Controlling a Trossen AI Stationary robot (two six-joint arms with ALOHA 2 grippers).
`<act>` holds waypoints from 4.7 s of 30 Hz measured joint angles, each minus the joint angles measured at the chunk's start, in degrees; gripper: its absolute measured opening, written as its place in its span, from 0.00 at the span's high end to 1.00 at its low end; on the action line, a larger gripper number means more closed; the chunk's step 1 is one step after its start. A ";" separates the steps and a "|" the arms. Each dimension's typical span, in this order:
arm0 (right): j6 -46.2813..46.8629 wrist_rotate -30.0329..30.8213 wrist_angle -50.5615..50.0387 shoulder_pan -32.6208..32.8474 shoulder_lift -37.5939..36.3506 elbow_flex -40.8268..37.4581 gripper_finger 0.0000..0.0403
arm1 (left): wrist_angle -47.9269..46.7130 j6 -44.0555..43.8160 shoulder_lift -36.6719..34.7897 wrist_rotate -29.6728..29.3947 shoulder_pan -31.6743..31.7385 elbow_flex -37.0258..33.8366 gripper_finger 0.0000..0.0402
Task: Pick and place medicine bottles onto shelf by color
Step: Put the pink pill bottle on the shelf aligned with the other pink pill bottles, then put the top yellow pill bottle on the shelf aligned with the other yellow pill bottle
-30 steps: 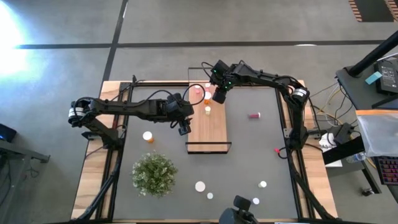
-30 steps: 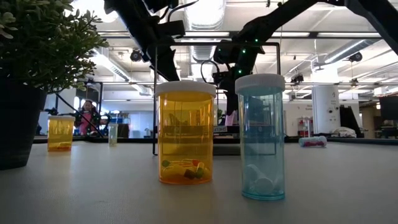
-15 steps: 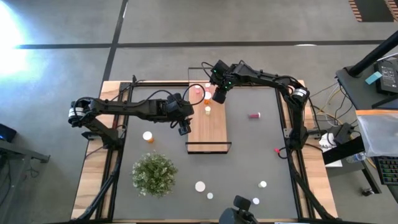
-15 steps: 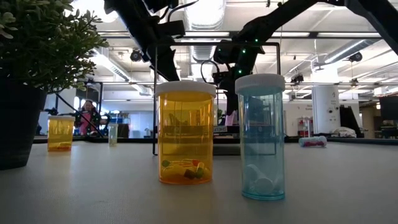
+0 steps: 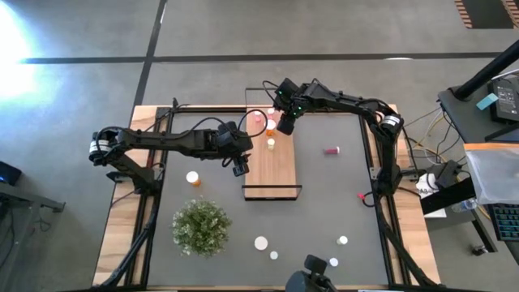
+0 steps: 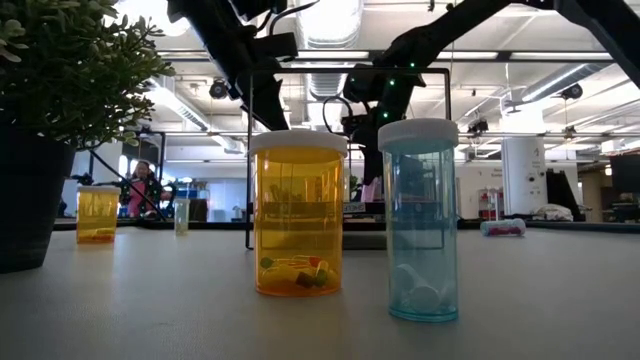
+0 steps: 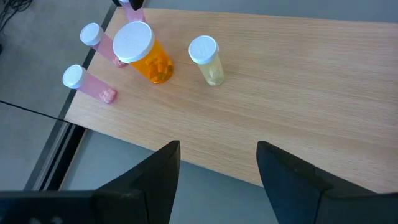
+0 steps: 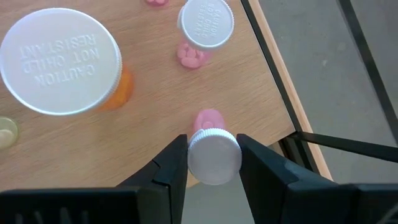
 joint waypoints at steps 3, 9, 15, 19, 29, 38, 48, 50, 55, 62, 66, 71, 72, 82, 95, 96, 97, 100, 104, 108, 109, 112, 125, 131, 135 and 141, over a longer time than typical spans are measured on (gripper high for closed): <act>-0.04 0.00 0.00 0.00 0.00 0.00 0.70 | 0.00 0.00 0.00 0.00 0.00 -0.01 0.51; -0.02 0.00 0.00 0.00 0.00 0.00 0.71 | 0.00 0.00 0.00 0.00 -0.02 -0.01 0.51; -0.01 0.00 0.00 0.00 0.00 0.00 0.72 | 0.00 0.02 0.00 0.00 -0.01 -0.02 0.51; 0.59 0.00 0.00 0.00 0.00 0.00 0.70 | 0.00 0.00 0.00 0.00 -0.01 -0.01 0.51; 0.70 0.00 0.00 0.00 0.00 0.00 0.62 | 0.00 0.00 0.00 0.00 0.01 -0.02 0.51; 0.22 1.25 0.30 0.00 -0.08 0.00 0.62 | 0.00 0.00 0.00 0.00 -0.01 -0.02 0.51; -1.06 3.89 -1.20 -0.06 -3.85 -0.02 0.56 | 0.04 0.00 0.00 0.00 0.01 -0.02 0.51; -1.16 3.65 -1.31 -0.02 -4.46 -0.02 0.55 | 0.09 -0.37 0.00 0.00 0.01 -0.02 0.51; -2.07 3.46 -1.56 -0.02 -5.37 -0.02 0.55 | 0.09 -1.41 0.00 0.00 0.01 -0.02 0.51; -2.72 3.45 -5.60 -0.02 -9.18 -0.02 0.55 | -1.45 -2.89 -0.21 0.00 0.06 -0.02 0.51; -2.90 3.44 -7.50 -0.02 -12.85 -0.13 0.55 | -7.27 -6.10 -1.13 -1.08 0.60 1.50 0.51; -3.67 3.43 -7.41 -0.02 -18.73 -2.12 0.56 | -14.89 -11.77 -3.12 -7.18 2.07 2.69 0.51; -3.82 3.41 -7.39 -0.02 -19.91 -2.76 0.56 | -16.17 -12.99 -3.60 -7.23 2.67 2.49 0.51; -4.71 3.41 -0.36 -0.02 -31.81 -15.03 0.57 | -26.12 -22.29 -5.59 -7.32 11.31 -2.24 0.51; -11.18 3.44 12.90 -0.02 -36.60 -27.12 0.58 | -24.50 -25.40 -5.75 -7.25 26.00 -5.76 0.51; -11.18 3.44 12.96 -0.02 -36.55 -27.54 0.58 | -23.52 -25.39 -5.75 -6.90 26.68 -6.31 0.51; -11.19 3.44 13.02 -0.02 -36.48 -27.88 0.58 | -22.48 -25.37 -5.75 -6.07 27.18 -6.97 0.51; -11.57 3.45 13.40 -0.02 -36.39 -28.95 0.58 | -18.29 -24.38 -5.72 -2.29 28.31 -9.35 0.51; -12.66 3.45 14.62 -0.08 -36.39 -30.00 0.58 | -13.59 -23.82 -5.70 -0.92 29.52 -12.26 0.51; -12.67 3.45 14.73 -0.09 -36.39 -30.09 0.58 | -11.49 -23.87 -5.70 -0.87 30.33 -14.63 0.51; -12.65 3.45 14.76 -0.13 -36.39 -30.02 0.58 | -10.35 -23.87 -5.70 -0.85 30.41 -15.21 0.51; -12.55 3.47 15.86 -0.15 -36.39 -29.90 0.58 | -7.77 -23.87 -5.68 -0.59 30.71 -16.82 0.51; -11.96 3.48 16.86 -0.17 -36.39 -29.90 0.58 | -1.80 -23.82 -5.68 0.50 30.78 -21.35 0.53; -11.98 3.48 16.83 -0.17 -36.37 -29.90 0.58 | -1.59 -23.79 -5.68 0.49 30.78 -21.29 0.63; -11.96 3.49 16.83 -0.17 -36.37 -29.90 0.58 | -1.68 -23.76 -5.68 0.49 30.78 -21.29 0.71; -11.47 3.50 16.80 -0.17 -36.37 -29.90 0.58 | -1.76 -23.71 -5.68 0.50 30.78 -21.13 0.77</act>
